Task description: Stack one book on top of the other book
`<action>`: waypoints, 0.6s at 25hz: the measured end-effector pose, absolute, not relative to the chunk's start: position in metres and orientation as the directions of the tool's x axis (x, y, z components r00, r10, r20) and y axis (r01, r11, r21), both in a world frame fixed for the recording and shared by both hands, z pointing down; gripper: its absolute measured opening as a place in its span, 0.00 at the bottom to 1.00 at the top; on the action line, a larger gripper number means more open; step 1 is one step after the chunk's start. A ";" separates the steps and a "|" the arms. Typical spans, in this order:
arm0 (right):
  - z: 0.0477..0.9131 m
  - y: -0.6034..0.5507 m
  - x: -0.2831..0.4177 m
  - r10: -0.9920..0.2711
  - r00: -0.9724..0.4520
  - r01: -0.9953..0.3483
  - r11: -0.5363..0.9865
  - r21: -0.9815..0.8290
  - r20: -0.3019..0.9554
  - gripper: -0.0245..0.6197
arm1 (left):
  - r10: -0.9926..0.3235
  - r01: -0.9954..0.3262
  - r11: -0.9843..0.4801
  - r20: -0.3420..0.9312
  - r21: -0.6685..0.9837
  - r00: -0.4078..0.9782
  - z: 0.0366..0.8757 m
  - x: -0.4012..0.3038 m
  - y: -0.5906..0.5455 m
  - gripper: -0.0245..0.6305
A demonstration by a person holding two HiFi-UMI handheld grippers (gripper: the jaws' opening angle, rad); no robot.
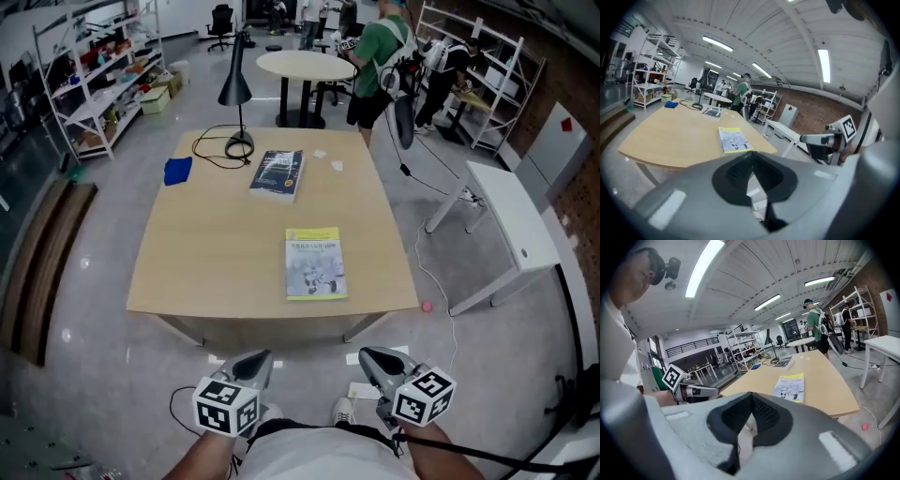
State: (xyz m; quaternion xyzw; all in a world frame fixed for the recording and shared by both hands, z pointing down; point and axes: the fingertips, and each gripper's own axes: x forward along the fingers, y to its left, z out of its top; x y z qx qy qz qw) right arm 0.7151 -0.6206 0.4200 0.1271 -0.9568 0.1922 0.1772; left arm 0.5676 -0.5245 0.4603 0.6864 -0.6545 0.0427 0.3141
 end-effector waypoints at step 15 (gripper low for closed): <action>0.409 -0.651 0.754 -0.148 -0.919 -0.269 0.914 -0.305 0.366 0.04 | -0.874 -0.952 0.056 0.476 0.302 0.100 0.429 0.614 -0.559 0.05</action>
